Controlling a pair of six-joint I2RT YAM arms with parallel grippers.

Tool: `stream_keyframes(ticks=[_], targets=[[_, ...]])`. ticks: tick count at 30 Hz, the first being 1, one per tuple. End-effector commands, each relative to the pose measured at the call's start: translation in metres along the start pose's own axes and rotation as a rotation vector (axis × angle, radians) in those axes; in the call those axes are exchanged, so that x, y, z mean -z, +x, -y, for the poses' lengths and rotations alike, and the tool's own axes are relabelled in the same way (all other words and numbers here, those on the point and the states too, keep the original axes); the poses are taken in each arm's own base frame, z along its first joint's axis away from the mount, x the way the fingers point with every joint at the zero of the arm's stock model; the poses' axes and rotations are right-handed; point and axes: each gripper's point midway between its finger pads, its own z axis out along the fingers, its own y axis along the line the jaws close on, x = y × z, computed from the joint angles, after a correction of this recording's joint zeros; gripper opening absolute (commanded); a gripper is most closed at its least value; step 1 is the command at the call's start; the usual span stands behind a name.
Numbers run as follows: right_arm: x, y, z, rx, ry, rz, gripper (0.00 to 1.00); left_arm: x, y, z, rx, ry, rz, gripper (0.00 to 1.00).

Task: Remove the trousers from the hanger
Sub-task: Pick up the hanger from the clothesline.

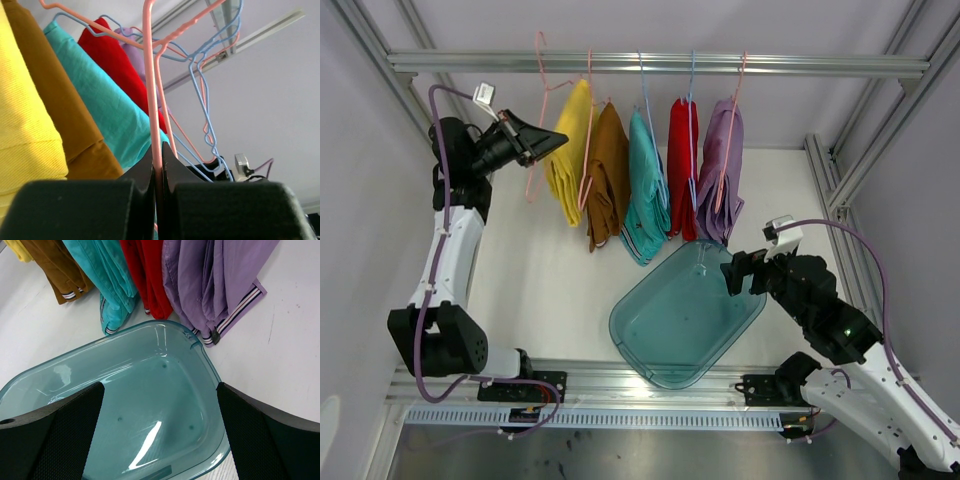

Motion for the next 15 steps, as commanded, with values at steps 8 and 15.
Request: stream_keyframes(ticks=[8,15], targets=[[0.001,-0.010,-0.006,0.005,-0.030,0.030,0.99,0.024,-0.015,0.067,-0.375,0.010,0.158,0.01],[0.002,-0.009,-0.007,0.000,-0.037,0.027,1.00,0.042,-0.003,0.079,-0.439,-0.019,0.199,0.00]])
